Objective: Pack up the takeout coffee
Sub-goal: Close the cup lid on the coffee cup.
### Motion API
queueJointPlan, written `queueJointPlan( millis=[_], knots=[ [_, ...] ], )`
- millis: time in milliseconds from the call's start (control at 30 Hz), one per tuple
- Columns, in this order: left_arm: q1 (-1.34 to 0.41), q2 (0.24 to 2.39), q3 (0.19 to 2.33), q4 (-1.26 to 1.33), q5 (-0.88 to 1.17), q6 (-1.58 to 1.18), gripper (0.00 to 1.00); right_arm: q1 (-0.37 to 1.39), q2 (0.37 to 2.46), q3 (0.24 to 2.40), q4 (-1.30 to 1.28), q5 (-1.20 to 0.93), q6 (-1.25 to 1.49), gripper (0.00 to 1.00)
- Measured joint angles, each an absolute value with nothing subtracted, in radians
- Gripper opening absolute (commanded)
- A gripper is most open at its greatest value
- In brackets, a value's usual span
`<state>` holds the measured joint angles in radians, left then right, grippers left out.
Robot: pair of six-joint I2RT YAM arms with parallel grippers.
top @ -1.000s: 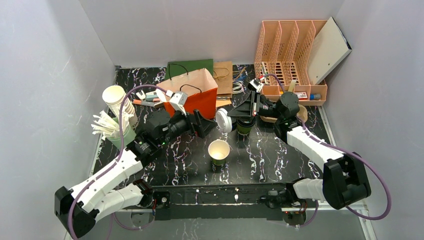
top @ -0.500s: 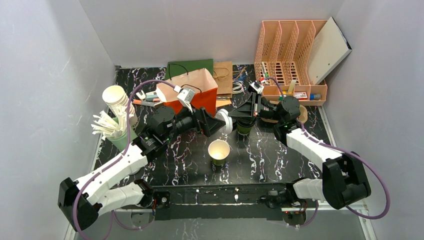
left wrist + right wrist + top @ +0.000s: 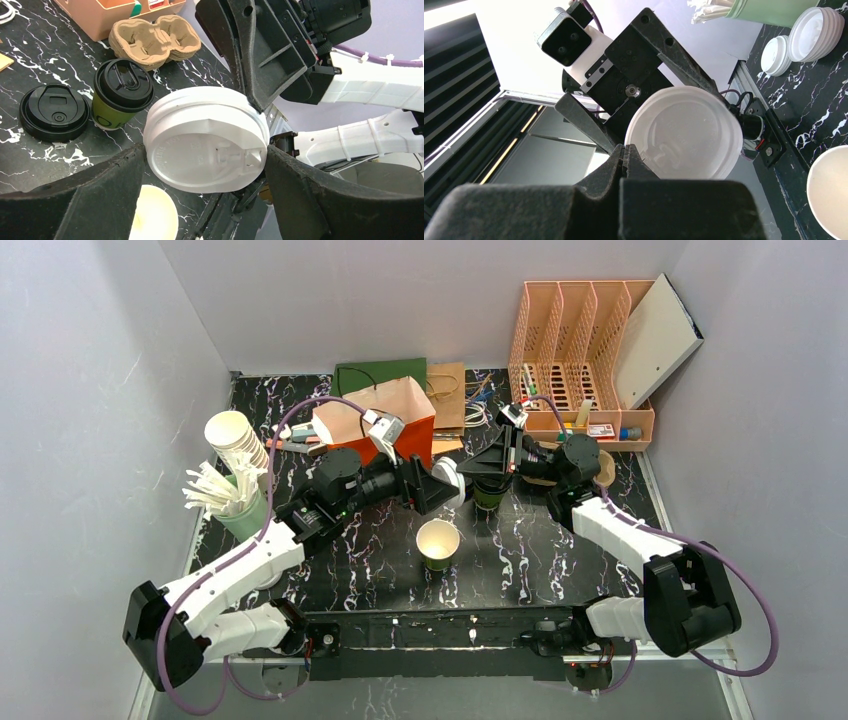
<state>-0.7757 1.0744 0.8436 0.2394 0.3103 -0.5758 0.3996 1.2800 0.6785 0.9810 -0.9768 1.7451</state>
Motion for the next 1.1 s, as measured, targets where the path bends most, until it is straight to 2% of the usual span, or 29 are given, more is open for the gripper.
queueJointPlan(
  millis=[200, 233, 333, 467, 533, 733, 900, 1100],
  knots=[
    [-0.777, 1.086, 0.849, 0.239, 0.324, -0.577, 0.73, 0.399, 1.286, 0.673, 0.993, -0.974, 1.748, 0.01],
    [-0.778, 1.088, 0.850, 0.239, 0.323, -0.576, 0.72, 0.399, 1.286, 0.673, 0.995, -0.975, 1.748, 0.04],
    [-0.778, 1.089, 0.851, 0.236, 0.323, -0.575, 0.71, 0.399, 1.286, 0.671, 0.998, -0.974, 1.750, 0.23],
    [-0.779, 1.089, 0.852, 0.215, 0.319, -0.562, 0.71, 0.399, 1.286, 0.661, 0.998, -0.970, 1.747, 0.25],
    [-0.781, 1.089, 0.852, 0.203, 0.315, -0.557, 0.71, 0.400, 1.286, 0.651, 0.995, -0.968, 1.746, 0.36],
    [-0.781, 1.089, 0.878, 0.134, 0.300, -0.530, 0.71, 0.399, 1.284, 0.643, 0.951, -0.968, 1.696, 0.55],
    [-0.781, 1.094, 0.957, -0.002, 0.280, -0.480, 0.71, 0.370, 1.243, 0.643, 0.769, -0.963, 1.555, 0.62],
    [-0.782, 1.164, 1.075, -0.184, 0.266, -0.421, 0.70, 0.300, 1.137, 0.717, 0.316, -0.863, 1.211, 0.66]
  ],
)
